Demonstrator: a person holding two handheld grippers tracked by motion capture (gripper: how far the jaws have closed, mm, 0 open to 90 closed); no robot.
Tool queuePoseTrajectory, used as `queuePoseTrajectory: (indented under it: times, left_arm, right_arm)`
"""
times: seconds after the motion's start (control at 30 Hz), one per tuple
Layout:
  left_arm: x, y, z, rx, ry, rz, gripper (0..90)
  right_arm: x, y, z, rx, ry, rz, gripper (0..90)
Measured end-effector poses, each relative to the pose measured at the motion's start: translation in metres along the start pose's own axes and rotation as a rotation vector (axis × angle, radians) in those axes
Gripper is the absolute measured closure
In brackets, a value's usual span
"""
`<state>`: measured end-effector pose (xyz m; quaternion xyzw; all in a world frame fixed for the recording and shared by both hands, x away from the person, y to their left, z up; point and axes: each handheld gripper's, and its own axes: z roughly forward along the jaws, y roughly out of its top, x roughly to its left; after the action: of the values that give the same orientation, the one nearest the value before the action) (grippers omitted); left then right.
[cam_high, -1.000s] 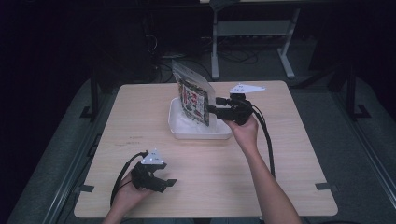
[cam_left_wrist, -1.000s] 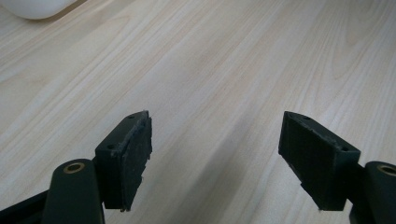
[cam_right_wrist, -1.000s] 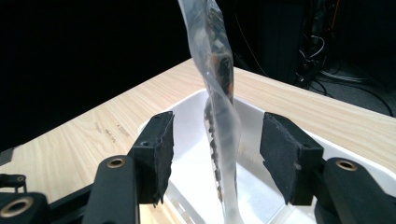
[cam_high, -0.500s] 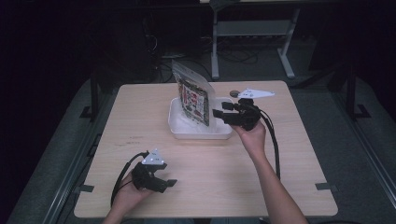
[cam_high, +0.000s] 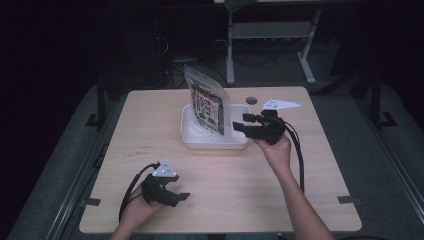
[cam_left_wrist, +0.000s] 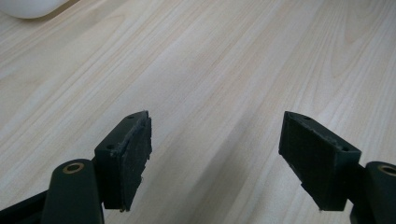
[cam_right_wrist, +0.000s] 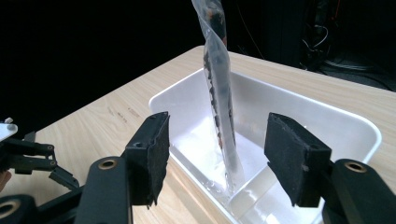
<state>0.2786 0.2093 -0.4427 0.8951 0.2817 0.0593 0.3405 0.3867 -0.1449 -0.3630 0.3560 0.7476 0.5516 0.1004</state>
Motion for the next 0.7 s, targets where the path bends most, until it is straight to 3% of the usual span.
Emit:
queuePoseTrajectory:
  times: [0.7]
  left_arm:
    - [-0.002,0.001,0.002,0.006,-0.003,0.012,24.6]
  right_arm:
    - [-0.004,-0.02,-0.026,0.026,-0.001,0.029,35.5]
